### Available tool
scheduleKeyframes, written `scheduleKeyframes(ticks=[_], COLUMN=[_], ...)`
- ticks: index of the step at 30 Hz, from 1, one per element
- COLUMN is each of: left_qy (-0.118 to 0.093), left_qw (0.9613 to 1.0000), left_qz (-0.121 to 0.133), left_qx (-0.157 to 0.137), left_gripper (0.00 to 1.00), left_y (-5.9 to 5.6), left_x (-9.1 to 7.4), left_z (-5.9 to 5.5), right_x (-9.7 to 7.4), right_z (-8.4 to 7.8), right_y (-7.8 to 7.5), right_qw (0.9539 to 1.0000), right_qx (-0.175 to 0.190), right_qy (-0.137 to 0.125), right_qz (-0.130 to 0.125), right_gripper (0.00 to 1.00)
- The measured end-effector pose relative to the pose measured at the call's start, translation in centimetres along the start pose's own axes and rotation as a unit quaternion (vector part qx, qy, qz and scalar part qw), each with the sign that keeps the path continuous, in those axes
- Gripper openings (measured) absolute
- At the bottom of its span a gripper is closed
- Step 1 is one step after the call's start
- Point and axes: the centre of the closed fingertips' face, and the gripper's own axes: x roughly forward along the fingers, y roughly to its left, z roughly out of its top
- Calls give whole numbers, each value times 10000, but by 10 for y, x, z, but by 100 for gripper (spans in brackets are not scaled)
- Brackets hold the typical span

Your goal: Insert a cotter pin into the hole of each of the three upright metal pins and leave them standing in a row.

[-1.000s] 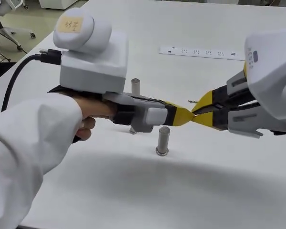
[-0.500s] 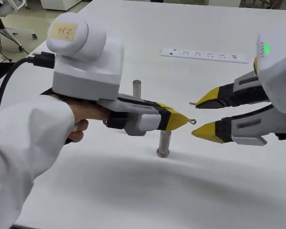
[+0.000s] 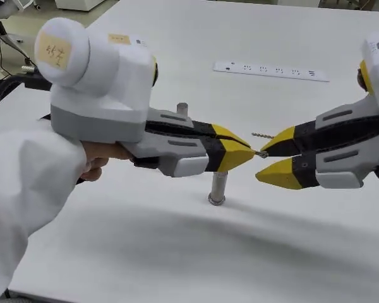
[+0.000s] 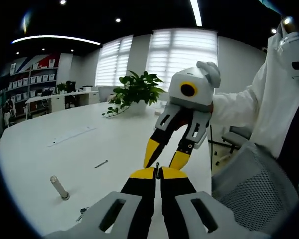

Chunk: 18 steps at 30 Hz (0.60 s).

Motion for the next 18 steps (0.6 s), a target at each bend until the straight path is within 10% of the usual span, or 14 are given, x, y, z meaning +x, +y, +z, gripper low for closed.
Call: scheduleKeyframes(ticks=[18], left_qy=[100], left_qw=[9991], left_qz=[-296], left_qx=[298], left_gripper=[0], left_y=[-9], left_x=[0], left_z=[-3], right_x=[-4], right_z=[-1], right_y=[11], right_qw=[9992], right_qx=[30], right_qy=[-154], right_qz=[378], right_gripper=[0])
